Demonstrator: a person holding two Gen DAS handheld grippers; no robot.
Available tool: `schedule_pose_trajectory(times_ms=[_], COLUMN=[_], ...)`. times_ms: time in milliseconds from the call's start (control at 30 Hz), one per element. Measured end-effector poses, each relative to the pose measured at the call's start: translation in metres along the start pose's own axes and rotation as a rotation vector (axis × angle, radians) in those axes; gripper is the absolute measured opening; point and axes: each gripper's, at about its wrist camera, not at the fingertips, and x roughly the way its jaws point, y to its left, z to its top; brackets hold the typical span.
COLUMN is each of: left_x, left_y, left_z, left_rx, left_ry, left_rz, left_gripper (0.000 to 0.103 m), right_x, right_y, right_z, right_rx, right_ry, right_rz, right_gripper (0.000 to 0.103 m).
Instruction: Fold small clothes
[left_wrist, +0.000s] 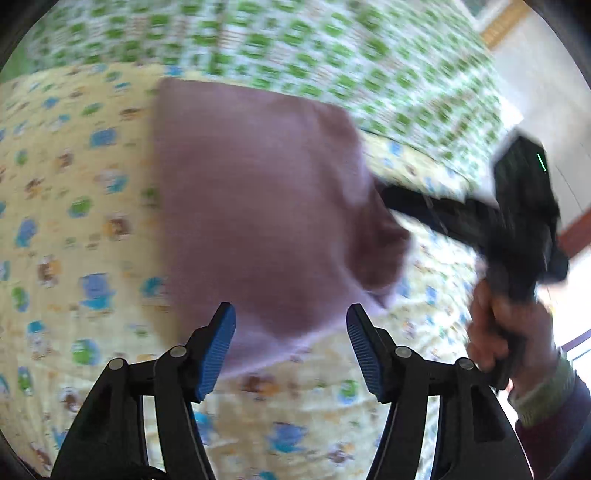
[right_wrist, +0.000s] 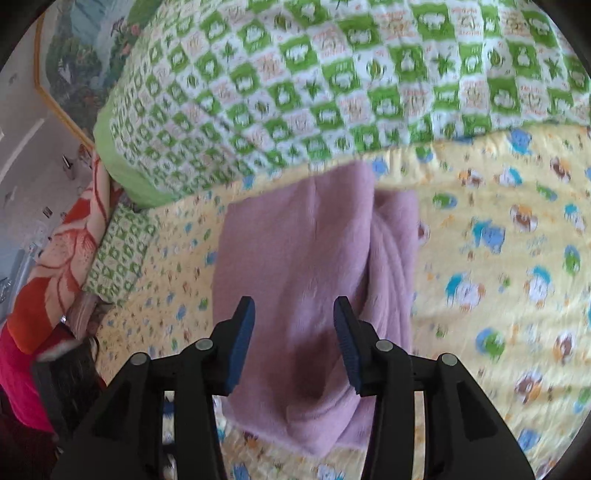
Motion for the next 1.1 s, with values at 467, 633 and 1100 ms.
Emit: schedule_pose_trajectory(times_ms=[467, 633, 1100], left_x=[0.033, 0.039, 0.071], left_y=[0.07, 0.064, 0.04], left_z=[0.036, 0.034, 0.045], left_rx=[-0.167, -0.153, -0.099], left_ry=[0.015, 0.031, 0.09], left_rz=[0.087, 0.09, 0.102], left_gripper=[0.066, 0.066, 0.07], right_x=[0.031, 0.048, 0.01], right_y=[0.013, 0.002, -0.073], right_z=[-0.021, -0.027, -0.055], right_rx=[-0.221, -0.177, 0.113], right_ry=[0.178, 0.258, 0.128], right_rz=[-0.198, -0.214, -0.197], right_gripper=[0.046, 0.013, 0.008])
